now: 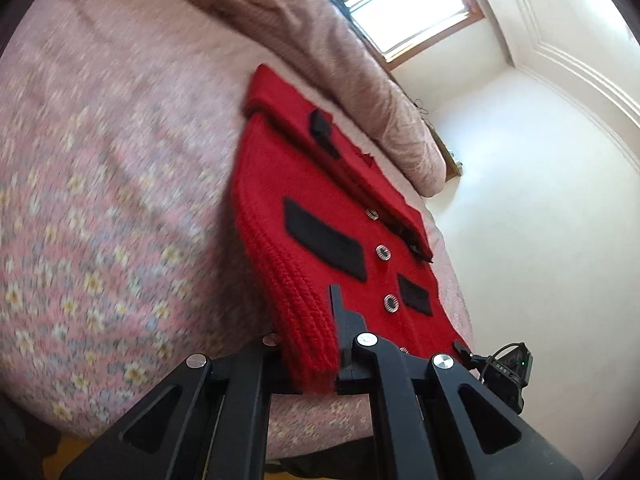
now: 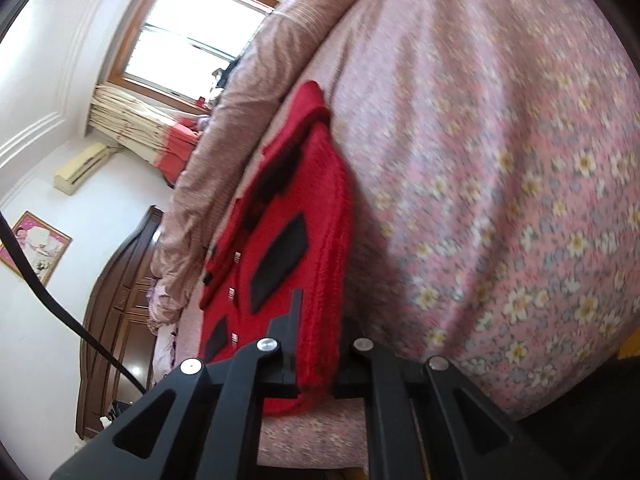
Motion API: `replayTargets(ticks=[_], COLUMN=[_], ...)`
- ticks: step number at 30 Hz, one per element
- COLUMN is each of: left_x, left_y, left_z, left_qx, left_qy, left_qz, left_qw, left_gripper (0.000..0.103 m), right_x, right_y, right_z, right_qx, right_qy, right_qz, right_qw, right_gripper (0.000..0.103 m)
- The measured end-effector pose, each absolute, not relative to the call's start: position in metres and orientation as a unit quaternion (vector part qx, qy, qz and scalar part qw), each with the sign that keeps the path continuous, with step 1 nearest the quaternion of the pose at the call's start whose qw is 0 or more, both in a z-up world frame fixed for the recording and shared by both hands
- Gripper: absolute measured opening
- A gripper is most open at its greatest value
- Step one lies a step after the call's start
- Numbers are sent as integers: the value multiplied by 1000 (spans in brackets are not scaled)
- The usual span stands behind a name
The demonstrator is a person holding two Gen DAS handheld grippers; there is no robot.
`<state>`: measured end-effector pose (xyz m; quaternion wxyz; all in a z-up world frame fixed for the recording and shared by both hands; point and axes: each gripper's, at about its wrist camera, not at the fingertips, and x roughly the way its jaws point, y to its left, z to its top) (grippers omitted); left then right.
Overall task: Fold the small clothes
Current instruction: 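Lift the hem with both tools and fold it over toward the collar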
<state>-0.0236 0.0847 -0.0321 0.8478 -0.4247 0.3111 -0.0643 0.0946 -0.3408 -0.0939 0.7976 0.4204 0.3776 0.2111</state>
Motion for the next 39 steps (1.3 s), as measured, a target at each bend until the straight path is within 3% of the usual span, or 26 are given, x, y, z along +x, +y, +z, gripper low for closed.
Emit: replayTargets(ticks=[5,9,14,22,28,39], left_x=[9,52,117,226,258,276], left_y=[97,102,136,176,183,185], left_z=[0,44,53,35,2,-24], left_qx=[-472,-409,-435,-406,-404,-400], left_qy=[323,294,270,261,281,291], left_qz=[-69,-68,-75,-58,-54,-57], left_qw=[817,861,855,874,869,867], left_gripper=[0,0,0,0,0,0], right_x=[113,146,212,331,389,399], right_y=[-342,-336,-330,-308,-273,-294], right_z=[-65,-35,-7,10,-1,-48], right_qx=[437,435,423,399,350,406], right_qy=[337,299,265,262,290,299], right_qz=[231,252,266,271,266,265], right_qw=[801,811,825,836,850,822], right_gripper=[8,8,8,8,8,8])
